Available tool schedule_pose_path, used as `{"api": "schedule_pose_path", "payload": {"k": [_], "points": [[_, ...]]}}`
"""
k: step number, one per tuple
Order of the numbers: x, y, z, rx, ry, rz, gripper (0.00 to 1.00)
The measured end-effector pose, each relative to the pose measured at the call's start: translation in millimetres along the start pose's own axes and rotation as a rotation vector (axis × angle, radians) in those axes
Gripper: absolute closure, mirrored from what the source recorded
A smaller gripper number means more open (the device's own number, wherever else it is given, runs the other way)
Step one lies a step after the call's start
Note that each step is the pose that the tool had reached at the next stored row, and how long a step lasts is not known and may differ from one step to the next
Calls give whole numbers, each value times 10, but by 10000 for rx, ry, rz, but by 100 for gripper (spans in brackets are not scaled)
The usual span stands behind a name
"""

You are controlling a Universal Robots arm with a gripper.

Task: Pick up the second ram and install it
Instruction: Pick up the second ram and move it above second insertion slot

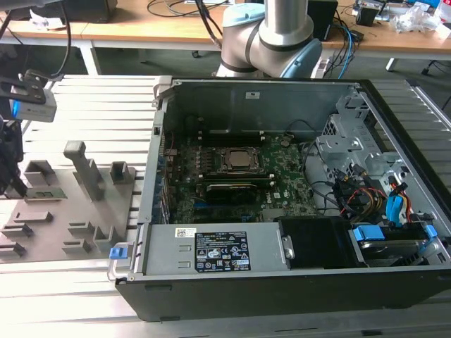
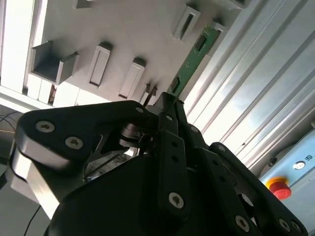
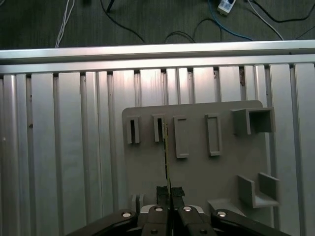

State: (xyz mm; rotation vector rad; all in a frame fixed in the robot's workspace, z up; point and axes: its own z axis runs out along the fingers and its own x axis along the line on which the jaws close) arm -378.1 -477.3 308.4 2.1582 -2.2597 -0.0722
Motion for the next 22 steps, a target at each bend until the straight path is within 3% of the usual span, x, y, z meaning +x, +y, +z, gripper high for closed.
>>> {"api": "schedule_pose_path", "payload": {"k": [3,6,11,18,22], "points": [[-1,3,-54,1,0,0,87],[-3,8,-173,1,0,0,87],[-6,13,-293,0,0,0,87],[-8,18,-407,0,-1,0,87],[-11,24,-543,0,-1,0,87]]}}
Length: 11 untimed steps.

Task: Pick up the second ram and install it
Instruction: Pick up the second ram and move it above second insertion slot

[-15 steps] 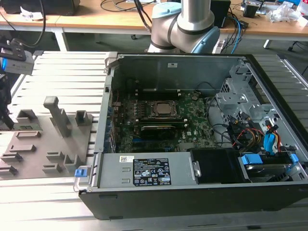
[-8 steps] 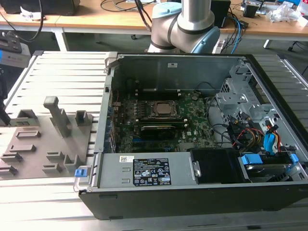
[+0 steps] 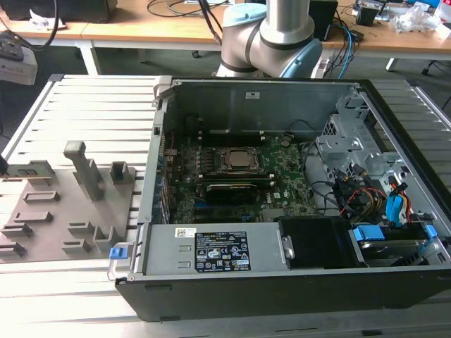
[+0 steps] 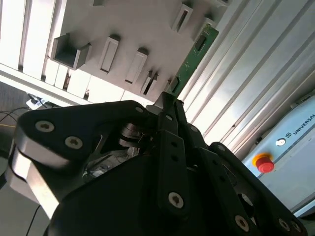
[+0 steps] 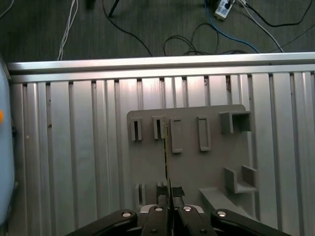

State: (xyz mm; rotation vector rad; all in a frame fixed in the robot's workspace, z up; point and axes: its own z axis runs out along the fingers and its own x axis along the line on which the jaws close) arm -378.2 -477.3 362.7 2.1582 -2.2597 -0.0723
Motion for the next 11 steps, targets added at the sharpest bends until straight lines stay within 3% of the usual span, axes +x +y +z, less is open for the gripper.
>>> {"api": "schedule_pose_path", "payload": {"k": [11], "points": [[-7,15,-345,2,-6,0,87]]}}
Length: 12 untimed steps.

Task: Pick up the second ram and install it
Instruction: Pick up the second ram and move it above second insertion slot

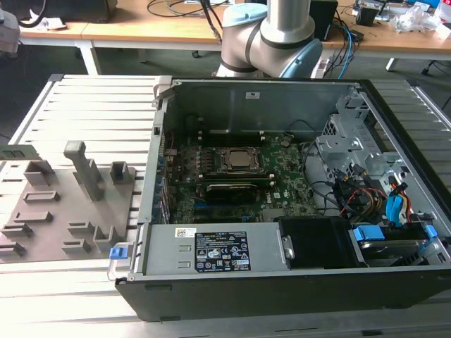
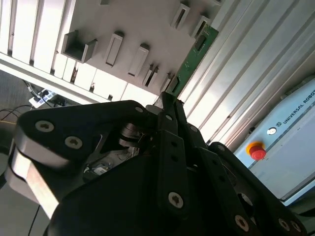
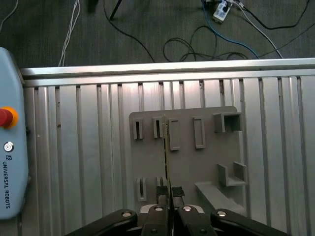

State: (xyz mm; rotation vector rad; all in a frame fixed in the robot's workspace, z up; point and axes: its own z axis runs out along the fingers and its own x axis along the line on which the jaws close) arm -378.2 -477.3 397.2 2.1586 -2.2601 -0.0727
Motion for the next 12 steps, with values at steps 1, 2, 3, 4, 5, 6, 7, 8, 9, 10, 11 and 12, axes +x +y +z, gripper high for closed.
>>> {"api": "schedule_pose_path", "payload": {"k": [1,2,3,4,5,6,7,8,9,10,11,12], "points": [[-1,1,-22,-1,0,0,87],[-1,2,-45,-1,-4,-1,87],[-1,2,-56,-1,-5,-1,87],[-2,3,-66,-1,-6,-1,87],[-2,4,-80,-1,-7,0,87],[-2,4,-91,-1,-8,-1,87],[-3,5,-107,-2,-9,0,87],[-3,5,-117,-2,-10,-1,87],[-3,6,-135,-1,-12,-1,87],[-4,7,-156,-2,-13,0,87],[-4,8,-180,-1,-15,-1,87],[-4,9,-205,-2,-18,-1,87]]}}
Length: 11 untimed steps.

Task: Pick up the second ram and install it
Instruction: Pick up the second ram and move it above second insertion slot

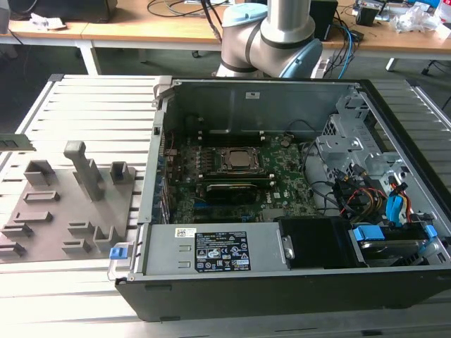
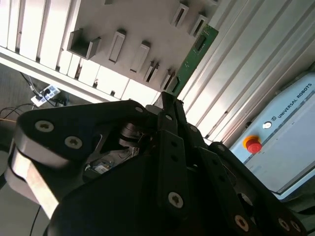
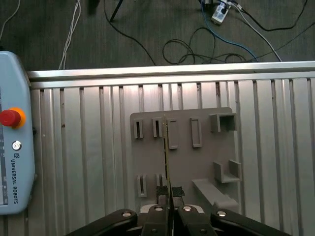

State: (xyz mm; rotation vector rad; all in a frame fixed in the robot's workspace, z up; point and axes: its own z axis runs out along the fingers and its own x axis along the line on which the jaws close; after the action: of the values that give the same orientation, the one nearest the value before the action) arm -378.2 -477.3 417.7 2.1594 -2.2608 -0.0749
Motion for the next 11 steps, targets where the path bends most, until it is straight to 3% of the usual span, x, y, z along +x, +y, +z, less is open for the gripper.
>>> {"api": "schedule_pose_path", "payload": {"k": [2,7,11], "points": [[-1,2,-36,0,-17,-1,87],[-1,-7,-40,-3,-14,-3,87],[-10,-122,-44,-3,-14,-1,87]]}}
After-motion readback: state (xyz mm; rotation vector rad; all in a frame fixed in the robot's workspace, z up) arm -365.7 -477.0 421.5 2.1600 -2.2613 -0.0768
